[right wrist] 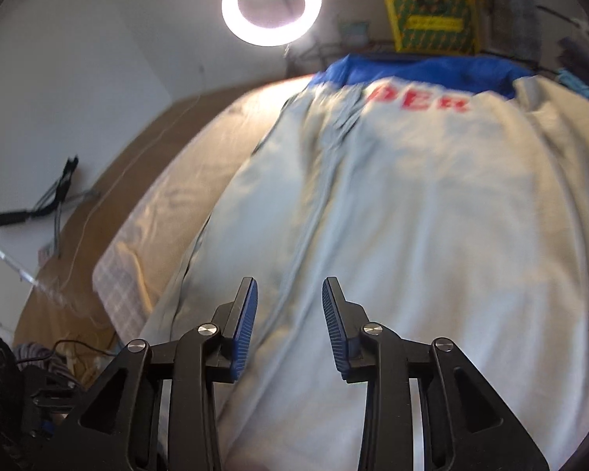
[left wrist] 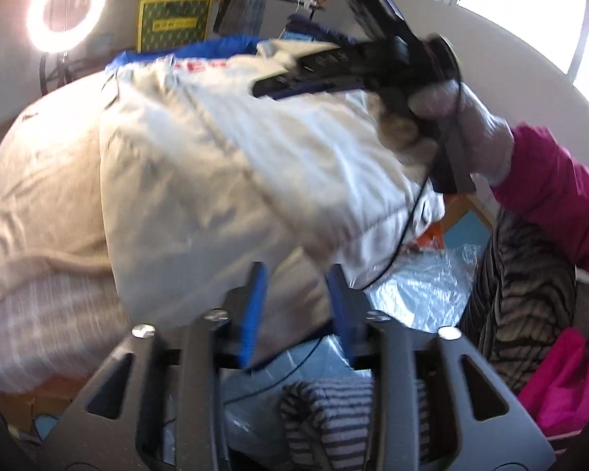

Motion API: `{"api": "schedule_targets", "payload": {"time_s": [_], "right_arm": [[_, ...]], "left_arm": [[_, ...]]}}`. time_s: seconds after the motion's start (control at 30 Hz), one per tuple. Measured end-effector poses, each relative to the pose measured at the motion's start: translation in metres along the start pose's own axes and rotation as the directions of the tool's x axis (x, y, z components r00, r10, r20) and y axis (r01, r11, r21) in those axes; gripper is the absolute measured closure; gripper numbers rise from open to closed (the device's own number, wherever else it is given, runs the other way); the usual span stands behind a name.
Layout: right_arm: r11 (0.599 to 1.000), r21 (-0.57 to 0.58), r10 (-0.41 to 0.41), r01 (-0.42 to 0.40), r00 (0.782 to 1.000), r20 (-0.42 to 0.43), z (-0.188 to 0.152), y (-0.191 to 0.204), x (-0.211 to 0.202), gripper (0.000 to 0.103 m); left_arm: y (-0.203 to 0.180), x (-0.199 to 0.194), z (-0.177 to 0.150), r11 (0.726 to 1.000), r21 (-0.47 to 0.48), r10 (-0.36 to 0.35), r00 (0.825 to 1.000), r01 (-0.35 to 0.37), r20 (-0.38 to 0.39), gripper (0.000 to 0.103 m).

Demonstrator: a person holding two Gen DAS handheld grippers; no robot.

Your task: Fold large clothes

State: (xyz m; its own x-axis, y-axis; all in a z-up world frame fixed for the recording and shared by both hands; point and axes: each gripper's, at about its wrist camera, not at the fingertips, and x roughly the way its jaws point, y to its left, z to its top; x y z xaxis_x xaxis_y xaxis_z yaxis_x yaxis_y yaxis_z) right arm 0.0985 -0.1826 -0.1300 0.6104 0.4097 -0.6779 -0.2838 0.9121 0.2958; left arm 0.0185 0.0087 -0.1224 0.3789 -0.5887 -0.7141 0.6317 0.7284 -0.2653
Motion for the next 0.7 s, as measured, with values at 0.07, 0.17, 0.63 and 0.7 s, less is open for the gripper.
{"api": "schedule_targets", "payload": {"time_s": [0.07,0.17,0.63,0.7], "right_arm": [[1.000,0.019,-0.026,0.025,0.999,0.037,-0.001,-0.010,-0.019,0.069],[0.996,0.045,-0.079,0.076,0.993,0.089,-0.005,-0.027,-0.047,0.061],[0.901,0.357,-0.324,0.246,0.929,0.178,-0.043,-0.161,-0.168,0.047],[0.864,0.418,-0.383,0.281,0.905,0.184,-0.053,-0.185,-0.186,0.047]], "left_arm": [[0.000,-0.001,0.014,1.000,-0.018,-0.018,0.999,0.018,0.029,0.041],[0.000,0.007,0.039,0.999,-0.031,-0.033,0.998,0.035,0.050,0.041],[-0.032,0.050,0.119,0.999,0.012,-0.031,0.994,0.030,0.105,0.039],[-0.037,0.058,0.125,0.999,0.012,-0.032,0.994,0.030,0.108,0.035]]}}
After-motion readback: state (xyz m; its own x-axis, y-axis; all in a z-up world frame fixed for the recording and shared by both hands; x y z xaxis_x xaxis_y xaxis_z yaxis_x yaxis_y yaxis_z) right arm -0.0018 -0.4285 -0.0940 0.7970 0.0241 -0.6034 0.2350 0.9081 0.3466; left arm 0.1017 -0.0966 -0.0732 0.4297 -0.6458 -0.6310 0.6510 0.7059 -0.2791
